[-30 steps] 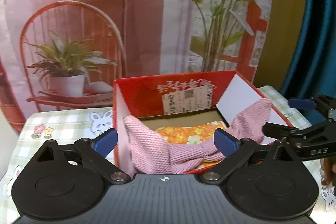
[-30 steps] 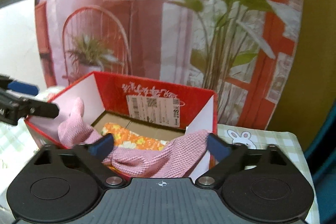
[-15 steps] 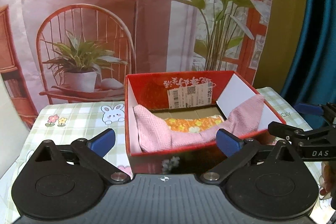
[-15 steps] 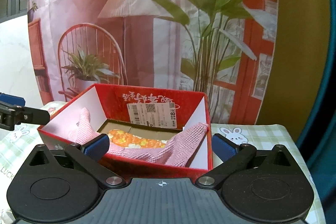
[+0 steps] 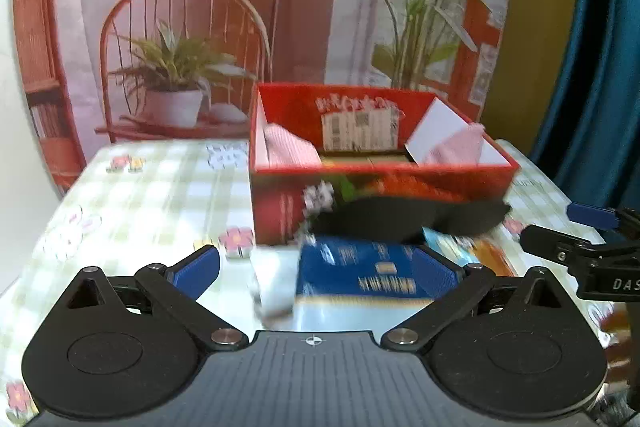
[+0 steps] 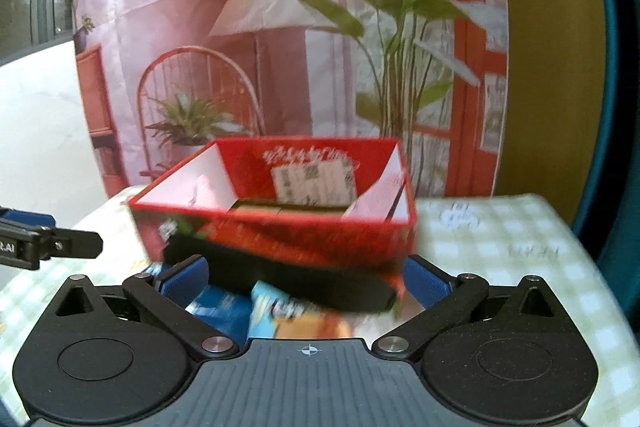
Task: Organize soft objects
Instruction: 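Move both tools back to the pile toward the green mesh pouch, then close both grippers together on the green mesh pouch and lift it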
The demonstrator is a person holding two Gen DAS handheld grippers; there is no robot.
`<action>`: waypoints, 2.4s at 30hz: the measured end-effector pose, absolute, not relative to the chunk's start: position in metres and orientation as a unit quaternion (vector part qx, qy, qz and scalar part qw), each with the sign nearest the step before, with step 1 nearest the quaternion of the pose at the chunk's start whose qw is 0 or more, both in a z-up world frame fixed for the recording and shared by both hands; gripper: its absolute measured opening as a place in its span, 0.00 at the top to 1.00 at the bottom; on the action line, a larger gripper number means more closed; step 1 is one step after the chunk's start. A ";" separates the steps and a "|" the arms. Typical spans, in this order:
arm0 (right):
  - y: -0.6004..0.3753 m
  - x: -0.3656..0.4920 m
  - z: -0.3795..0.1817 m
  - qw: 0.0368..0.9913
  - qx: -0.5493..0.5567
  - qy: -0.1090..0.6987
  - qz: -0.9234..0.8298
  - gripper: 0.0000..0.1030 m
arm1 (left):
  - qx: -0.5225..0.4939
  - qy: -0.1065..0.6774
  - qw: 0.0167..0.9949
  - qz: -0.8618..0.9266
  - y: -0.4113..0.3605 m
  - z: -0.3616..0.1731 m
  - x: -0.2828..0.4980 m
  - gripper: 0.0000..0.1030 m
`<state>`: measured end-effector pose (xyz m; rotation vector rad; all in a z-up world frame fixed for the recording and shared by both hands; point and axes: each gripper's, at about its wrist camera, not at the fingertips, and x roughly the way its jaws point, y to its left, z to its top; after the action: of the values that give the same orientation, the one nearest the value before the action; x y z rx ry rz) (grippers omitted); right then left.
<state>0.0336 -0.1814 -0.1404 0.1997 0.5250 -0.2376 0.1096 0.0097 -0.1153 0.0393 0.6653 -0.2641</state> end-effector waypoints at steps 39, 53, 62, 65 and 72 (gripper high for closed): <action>-0.115 0.005 -0.218 0.908 0.076 0.411 0.016 0.26 | 0.003 0.392 0.903 -0.174 0.011 -0.200 0.064 0.00; -0.123 -0.006 -0.214 0.908 0.067 0.413 0.003 0.28 | -0.056 0.373 0.896 -0.232 0.018 -0.203 0.065 0.03; -0.120 -0.004 -0.219 0.906 0.074 0.416 0.024 0.40 | -0.057 0.382 0.888 -0.250 0.012 -0.208 0.065 0.03; -0.116 -0.001 -0.223 0.905 0.077 0.417 0.033 0.43 | -0.045 0.382 0.885 -0.263 0.007 -0.207 0.066 0.08; -0.108 0.003 -0.221 0.911 0.069 0.400 0.065 0.47 | -0.025 0.397 0.867 -0.300 -0.013 -0.209 0.075 0.30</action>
<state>0.0028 -0.1077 -0.2211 0.1430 0.8252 0.1334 0.0747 -0.0129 -0.2090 -0.0523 0.8308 -0.6285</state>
